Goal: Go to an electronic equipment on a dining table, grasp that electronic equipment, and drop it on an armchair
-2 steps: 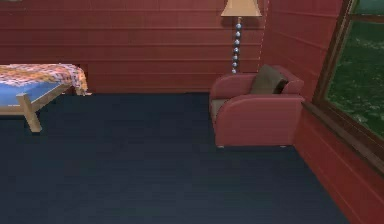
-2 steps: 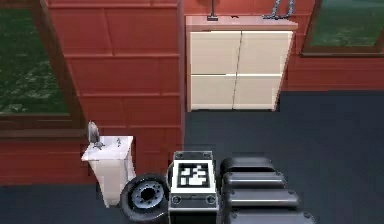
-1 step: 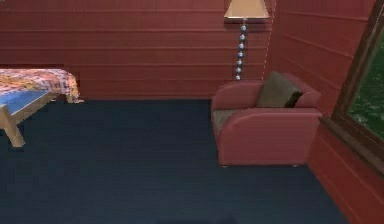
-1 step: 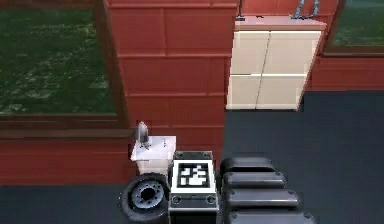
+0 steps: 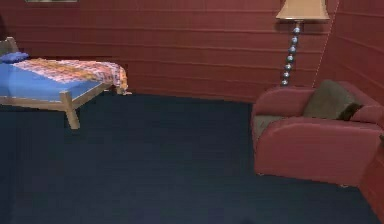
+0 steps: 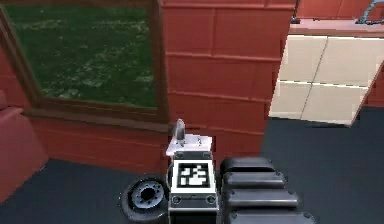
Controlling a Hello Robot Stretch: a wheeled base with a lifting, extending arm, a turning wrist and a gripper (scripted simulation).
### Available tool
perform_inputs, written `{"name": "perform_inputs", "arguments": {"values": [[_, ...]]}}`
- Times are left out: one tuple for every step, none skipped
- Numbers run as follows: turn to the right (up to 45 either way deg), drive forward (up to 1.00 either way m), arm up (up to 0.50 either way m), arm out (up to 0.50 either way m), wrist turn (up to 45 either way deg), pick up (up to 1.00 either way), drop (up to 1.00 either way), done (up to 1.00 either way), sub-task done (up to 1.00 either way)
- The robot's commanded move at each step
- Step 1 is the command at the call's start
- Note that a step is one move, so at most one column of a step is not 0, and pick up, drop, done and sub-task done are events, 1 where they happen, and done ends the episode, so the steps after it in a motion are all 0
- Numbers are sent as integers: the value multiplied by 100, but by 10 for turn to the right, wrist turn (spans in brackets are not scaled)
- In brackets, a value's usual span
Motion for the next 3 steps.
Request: {"name": "perform_inputs", "arguments": {"values": [[0, 100, 0, 0, 0, 0, 0, 0, 0], [-60, 0, 0, 0, 0, 0, 0, 0, 0], [0, 35, 0, 0, 0, 0, 0, 0, 0]]}}
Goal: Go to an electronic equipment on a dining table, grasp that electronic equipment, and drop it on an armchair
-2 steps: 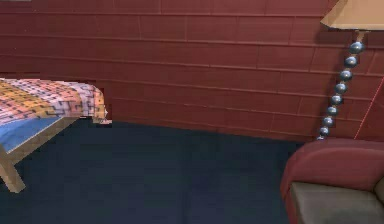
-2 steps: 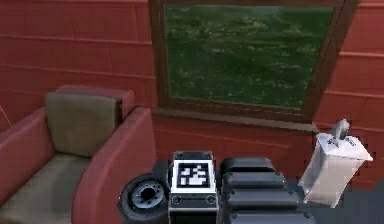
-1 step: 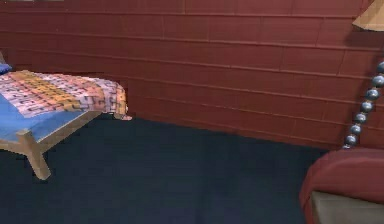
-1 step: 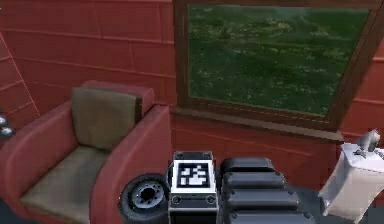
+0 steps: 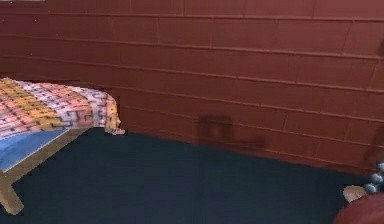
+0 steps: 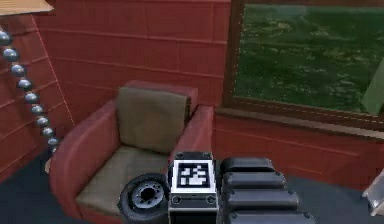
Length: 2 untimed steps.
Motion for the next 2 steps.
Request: {"name": "perform_inputs", "arguments": {"values": [[150, 0, 0, 0, 0, 0, 0, 0, 0], [0, 65, 0, 0, 0, 0, 0, 0, 0]]}}
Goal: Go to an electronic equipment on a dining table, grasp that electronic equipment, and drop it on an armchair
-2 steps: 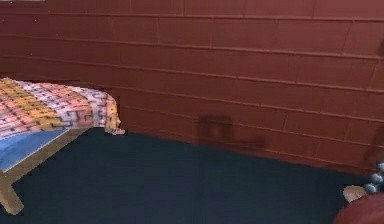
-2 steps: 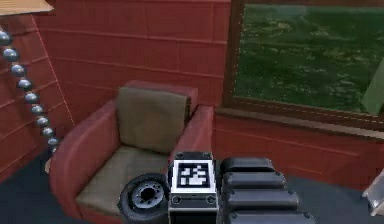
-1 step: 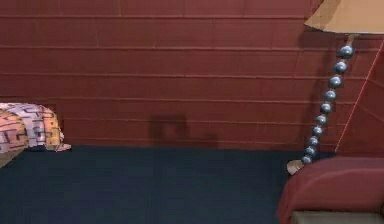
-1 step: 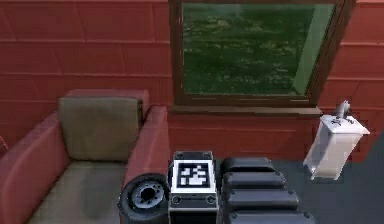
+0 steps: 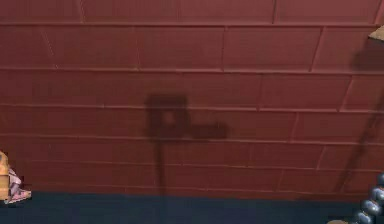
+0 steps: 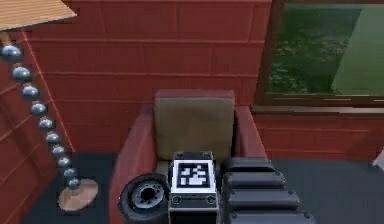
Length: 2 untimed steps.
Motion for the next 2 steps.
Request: {"name": "perform_inputs", "arguments": {"values": [[-450, 0, 0, 0, 0, 0, 0, 0, 0], [-390, 0, 0, 0, 0, 0, 0, 0, 0]]}}
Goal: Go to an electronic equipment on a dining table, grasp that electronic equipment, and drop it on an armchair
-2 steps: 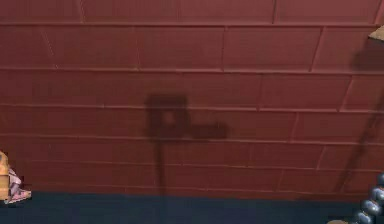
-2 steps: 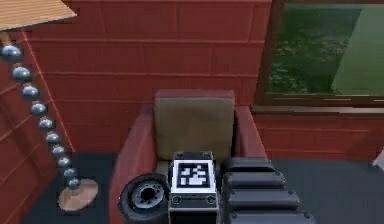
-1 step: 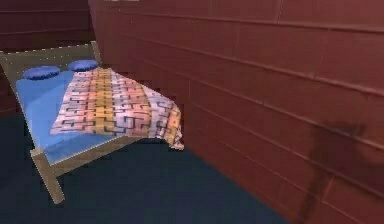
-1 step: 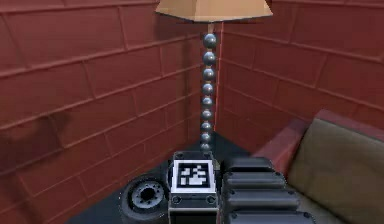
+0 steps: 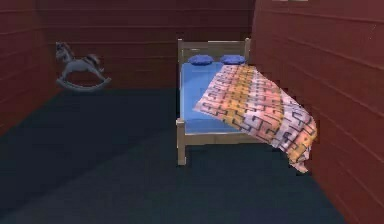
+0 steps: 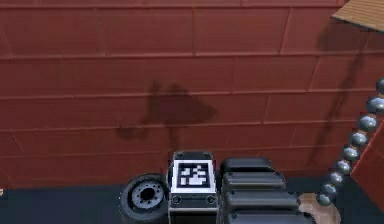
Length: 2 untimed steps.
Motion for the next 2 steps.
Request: {"name": "perform_inputs", "arguments": {"values": [[450, 0, 0, 0, 0, 0, 0, 0, 0], [330, 0, 0, 0, 0, 0, 0, 0, 0]]}}
